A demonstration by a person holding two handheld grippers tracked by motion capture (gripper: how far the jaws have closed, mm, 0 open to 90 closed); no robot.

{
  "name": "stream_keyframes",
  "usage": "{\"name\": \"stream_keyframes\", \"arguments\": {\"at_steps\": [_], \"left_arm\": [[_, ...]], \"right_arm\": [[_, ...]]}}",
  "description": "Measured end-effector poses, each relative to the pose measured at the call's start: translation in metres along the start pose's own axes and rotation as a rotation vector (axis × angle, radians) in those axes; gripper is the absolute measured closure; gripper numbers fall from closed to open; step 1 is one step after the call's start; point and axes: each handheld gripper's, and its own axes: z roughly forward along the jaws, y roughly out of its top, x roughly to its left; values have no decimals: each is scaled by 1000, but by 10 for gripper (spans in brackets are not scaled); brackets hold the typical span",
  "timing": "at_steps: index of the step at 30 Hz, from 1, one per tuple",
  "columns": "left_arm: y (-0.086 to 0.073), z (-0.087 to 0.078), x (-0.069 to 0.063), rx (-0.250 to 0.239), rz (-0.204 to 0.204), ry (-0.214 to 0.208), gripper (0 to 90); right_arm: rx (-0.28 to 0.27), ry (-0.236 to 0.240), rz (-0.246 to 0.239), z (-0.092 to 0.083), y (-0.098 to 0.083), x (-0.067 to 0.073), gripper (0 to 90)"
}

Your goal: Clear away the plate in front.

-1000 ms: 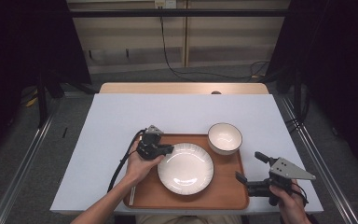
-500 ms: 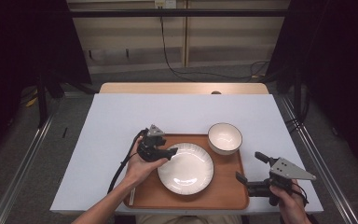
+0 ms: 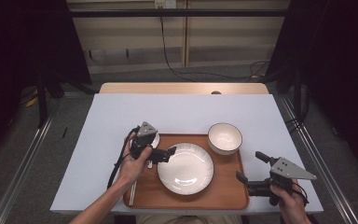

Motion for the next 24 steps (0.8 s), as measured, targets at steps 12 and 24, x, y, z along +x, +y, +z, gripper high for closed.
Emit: {"name": "stream_keyframes", "arguments": {"at_steps": [12, 24], "left_arm": [[-19, -34, 3, -58, 8, 116, 36], [-45, -72, 12, -89, -10, 210, 35]], "right_arm": [[6, -4, 4, 0, 0, 1, 6], [7, -11, 3, 1, 0, -1, 6]]}}
